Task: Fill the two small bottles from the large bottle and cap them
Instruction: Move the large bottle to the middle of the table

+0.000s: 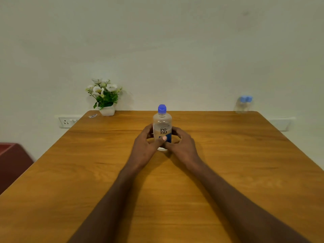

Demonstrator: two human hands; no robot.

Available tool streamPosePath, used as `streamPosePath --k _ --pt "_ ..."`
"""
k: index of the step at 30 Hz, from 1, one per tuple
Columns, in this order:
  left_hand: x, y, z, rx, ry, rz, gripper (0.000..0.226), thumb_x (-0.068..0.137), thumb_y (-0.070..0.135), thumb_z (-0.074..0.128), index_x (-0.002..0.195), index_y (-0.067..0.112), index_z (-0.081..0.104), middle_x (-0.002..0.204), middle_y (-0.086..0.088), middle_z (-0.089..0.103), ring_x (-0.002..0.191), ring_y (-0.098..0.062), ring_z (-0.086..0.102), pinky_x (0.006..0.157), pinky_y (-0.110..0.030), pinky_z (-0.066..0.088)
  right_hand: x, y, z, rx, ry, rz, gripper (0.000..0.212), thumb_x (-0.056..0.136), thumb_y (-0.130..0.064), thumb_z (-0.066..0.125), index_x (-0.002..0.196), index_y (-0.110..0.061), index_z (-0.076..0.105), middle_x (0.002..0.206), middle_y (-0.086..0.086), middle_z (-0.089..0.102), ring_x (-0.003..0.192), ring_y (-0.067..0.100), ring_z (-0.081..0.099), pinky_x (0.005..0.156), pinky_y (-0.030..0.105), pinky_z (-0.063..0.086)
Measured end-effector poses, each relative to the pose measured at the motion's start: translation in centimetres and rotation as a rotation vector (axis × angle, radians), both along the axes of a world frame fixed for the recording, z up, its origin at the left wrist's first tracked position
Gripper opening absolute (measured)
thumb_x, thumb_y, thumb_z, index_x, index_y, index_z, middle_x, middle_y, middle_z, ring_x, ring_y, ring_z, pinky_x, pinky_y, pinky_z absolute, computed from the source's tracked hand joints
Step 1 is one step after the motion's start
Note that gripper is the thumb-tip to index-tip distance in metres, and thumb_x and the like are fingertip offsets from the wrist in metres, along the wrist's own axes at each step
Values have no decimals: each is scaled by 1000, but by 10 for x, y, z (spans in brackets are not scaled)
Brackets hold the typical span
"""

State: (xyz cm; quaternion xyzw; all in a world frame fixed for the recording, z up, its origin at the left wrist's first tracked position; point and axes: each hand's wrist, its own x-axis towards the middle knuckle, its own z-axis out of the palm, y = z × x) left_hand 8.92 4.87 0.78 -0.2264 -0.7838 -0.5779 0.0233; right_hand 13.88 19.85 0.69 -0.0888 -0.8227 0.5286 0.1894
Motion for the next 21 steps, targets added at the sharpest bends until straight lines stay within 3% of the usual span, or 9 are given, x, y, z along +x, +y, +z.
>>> streamPosePath --k 5,10,13,17,21 --pt "3 18 1 -30 4 29 62 88 37 81 143 25 56 130 11 68 118 -3 64 99 -36 57 11 18 -4 -28 -40 61 75 85 -19 84 151 -27 49 145 -8 60 94 -1 60 68 11 46" --pt "-4 48 2 -36 10 -4 60 89 34 81 142 24 55 130 9 67 117 -6 64 94 -28 54 11 28 -7 -130 -27 18 76 86 0 74 152 -25 47 143 -5 60 97 2 63 64 5 50" --pt "-9 52 -2 -58 14 -36 60 89 37 80 143 28 54 129 14 66 116 -1 62 89 -23 51 11 34 -9 -136 -27 -9 74 89 -4 75 153 -25 45 147 -6 58 105 5 62 69 8 49" --pt "-10 47 -5 -27 -21 -95 69 85 46 76 147 26 52 136 7 66 125 -12 61 101 -38 52 10 38 -9 -126 -42 -5 72 89 -12 79 152 -24 46 149 -4 56 99 1 58 74 11 46" --pt "-5 44 0 8 5 -85 75 85 57 76 149 28 48 140 10 62 127 -5 58 99 -34 52 10 36 -9 -106 -40 2 74 87 -21 83 151 -26 46 152 -4 54 120 15 59 76 11 45"
